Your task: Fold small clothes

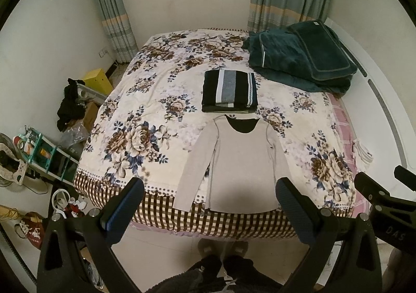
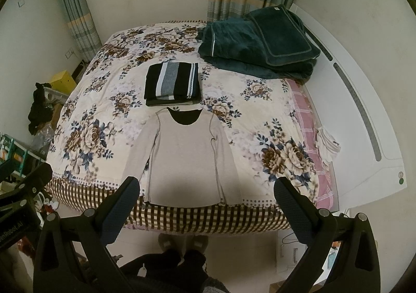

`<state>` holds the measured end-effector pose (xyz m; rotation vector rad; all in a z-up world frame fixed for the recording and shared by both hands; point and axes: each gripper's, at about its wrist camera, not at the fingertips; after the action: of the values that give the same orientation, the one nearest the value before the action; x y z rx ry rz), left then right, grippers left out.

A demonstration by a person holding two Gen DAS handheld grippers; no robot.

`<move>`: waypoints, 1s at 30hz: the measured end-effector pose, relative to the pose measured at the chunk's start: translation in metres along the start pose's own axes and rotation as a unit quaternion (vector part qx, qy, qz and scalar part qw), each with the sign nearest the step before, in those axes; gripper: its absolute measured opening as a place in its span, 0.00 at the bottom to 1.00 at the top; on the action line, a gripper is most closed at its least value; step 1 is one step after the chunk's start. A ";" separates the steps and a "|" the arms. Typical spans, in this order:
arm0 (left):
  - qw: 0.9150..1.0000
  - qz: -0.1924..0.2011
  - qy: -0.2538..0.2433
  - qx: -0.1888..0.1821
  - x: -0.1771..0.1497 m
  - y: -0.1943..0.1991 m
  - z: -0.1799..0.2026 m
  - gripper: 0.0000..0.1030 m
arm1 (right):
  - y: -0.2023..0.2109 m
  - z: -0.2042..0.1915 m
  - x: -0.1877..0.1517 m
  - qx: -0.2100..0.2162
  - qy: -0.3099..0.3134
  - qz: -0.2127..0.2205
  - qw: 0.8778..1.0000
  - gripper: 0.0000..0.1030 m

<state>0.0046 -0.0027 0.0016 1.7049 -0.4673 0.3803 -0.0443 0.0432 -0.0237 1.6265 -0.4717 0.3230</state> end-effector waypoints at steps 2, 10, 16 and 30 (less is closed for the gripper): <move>1.000 0.000 0.001 -0.001 -0.001 0.000 -0.001 1.00 | 0.000 0.000 0.000 0.000 0.000 0.000 1.000 1.00; 1.000 -0.001 0.002 -0.002 0.001 0.002 0.005 1.00 | 0.001 -0.001 0.001 0.001 0.000 0.001 1.000 1.00; 1.000 0.000 0.001 -0.004 0.013 0.012 0.017 1.00 | 0.004 -0.003 0.002 0.002 0.000 0.001 1.000 1.00; 1.000 0.002 0.004 -0.005 0.010 0.012 0.014 1.00 | 0.005 -0.003 0.002 0.002 0.001 0.002 1.000 1.00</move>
<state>0.0077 -0.0195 0.0141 1.6933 -0.4655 0.3864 -0.0451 0.0453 -0.0186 1.6287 -0.4746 0.3286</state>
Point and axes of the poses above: each gripper's, at about its wrist camera, not at the fingertips, and y roughly against the way its jaws point, z to its right, x to its top, and after that the axes turned 10 degrees about x, right-handed
